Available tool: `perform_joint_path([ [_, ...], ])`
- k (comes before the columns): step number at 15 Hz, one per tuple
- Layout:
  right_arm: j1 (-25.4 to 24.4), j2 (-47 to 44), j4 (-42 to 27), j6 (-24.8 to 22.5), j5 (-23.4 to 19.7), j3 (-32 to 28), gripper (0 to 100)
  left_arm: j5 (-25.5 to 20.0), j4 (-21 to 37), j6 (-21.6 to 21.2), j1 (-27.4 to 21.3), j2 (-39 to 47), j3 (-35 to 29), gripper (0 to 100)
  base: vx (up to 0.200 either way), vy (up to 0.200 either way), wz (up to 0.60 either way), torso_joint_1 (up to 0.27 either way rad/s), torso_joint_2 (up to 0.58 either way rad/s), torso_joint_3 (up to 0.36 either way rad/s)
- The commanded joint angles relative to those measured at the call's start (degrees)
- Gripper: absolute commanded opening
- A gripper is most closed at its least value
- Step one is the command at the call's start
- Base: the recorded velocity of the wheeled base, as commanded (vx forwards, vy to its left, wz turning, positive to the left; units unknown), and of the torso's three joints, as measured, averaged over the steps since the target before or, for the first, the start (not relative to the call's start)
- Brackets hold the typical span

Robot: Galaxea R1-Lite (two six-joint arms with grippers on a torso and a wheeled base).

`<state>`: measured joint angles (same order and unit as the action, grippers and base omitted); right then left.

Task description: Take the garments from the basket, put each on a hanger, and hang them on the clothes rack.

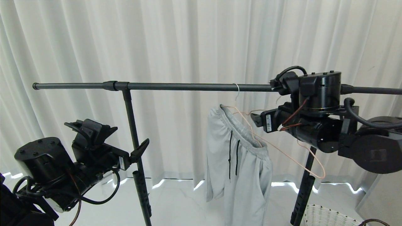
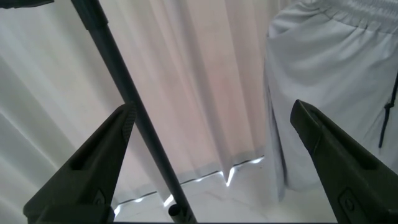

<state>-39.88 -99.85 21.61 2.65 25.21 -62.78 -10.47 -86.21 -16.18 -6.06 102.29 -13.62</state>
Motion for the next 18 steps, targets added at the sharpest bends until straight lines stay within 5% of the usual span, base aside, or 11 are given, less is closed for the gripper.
perform_joint_path([
  [1, 1.2, 8.5, 0.0, 0.1, -0.4, 6.1, 100, 0.0, 0.0, 0.0, 0.0, 0.3, 0.0, 100, 0.0, 0.0, 0.0, 0.0, 0.0, 0.0],
  [4, 6.0, 17.5, -0.8, -2.2, -0.4, 15.9, 100, 0.0, 0.0, 0.0, 0.0, 0.8, 0.0, 100, 0.0, 0.0, 0.0, 0.0, 0.0, 0.0],
  [8, 18.5, 25.3, -0.3, -7.0, -3.9, 25.6, 100, 0.0, -0.1, -0.1, 0.1, 1.5, 0.2, 100, 0.0, 0.0, 0.0, 0.0, 0.0, 0.0],
  [13, 19.1, 32.4, 8.6, -7.5, -4.0, 33.9, 100, 0.3, -0.8, -0.3, 0.3, 0.1, 0.5, 100, 0.0, 0.0, 0.0, 0.0, 0.0, 0.0],
  [18, 19.1, 33.2, 17.7, -7.7, -4.1, 46.5, 100, 5.2, -0.8, 0.2, -0.4, -7.2, 5.2, 100, 0.0, 0.0, 0.0, 0.0, 0.0, 0.0],
])
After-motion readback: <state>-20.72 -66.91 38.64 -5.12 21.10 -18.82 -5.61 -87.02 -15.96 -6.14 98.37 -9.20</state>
